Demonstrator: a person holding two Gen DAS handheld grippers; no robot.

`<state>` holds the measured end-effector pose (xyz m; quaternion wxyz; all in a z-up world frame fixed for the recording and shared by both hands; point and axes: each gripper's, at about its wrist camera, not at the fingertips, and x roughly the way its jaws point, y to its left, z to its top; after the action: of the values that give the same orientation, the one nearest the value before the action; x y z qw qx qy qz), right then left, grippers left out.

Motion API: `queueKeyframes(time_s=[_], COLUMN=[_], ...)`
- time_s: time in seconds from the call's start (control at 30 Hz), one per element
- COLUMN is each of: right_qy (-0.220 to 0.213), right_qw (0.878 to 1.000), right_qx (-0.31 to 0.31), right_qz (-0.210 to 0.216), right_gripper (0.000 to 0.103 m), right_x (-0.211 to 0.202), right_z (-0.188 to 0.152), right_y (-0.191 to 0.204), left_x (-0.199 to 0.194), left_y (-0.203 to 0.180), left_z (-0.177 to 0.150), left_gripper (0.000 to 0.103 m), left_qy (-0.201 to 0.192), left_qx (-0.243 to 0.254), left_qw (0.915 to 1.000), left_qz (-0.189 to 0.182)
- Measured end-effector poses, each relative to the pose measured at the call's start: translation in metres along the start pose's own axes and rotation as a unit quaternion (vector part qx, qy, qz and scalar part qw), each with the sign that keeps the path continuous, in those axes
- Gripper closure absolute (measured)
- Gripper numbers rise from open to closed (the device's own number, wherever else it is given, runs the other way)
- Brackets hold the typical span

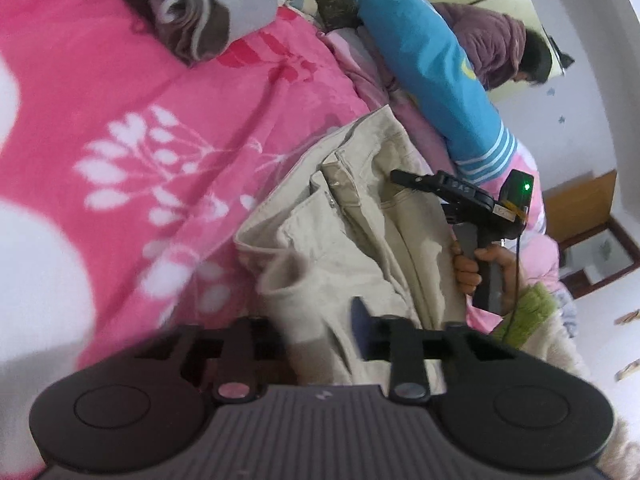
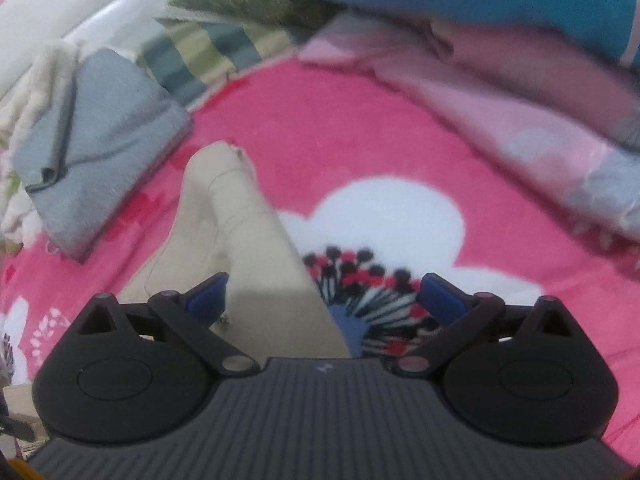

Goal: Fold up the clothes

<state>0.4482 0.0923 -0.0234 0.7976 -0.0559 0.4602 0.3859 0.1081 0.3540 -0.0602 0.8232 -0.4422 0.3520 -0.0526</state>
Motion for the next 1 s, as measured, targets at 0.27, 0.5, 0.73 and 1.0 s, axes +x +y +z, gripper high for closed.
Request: queueKeyframes(time_s=[0.27, 0.5, 0.73, 1.0], right_qy=[-0.060, -0.181, -0.164, -0.151], right_qw=[0.993, 0.977, 0.984, 0.983], right_qx=[-0.096, -0.102, -0.060, -0.023], right_qz=[-0.020, -0.054, -0.029, -0.106], right_gripper=[0.096, 0.096, 0.091, 0.038], right_x=[-0.027, -0.065, 0.003, 0.026], right_z=[0.001, 0.056, 0.073, 0.064], right_y=[0.047, 0.045, 0.012, 0.011], left_x=[-0.011, -0.011, 0.014, 0.016], left_y=[-0.019, 0.002, 0.053, 0.056], left_z=[0.032, 0.056, 0.052, 0.048], left_gripper=[0.093, 0.094, 0.093, 0.088], left_qy=[-0.066, -0.140, -0.112, -0.120], left_qx=[0.039, 0.026, -0.023, 0.005], left_qw=[0.9963, 0.9890, 0.9934, 0.9928], left_qz=[-0.040, -0.042, -0.012, 0.003])
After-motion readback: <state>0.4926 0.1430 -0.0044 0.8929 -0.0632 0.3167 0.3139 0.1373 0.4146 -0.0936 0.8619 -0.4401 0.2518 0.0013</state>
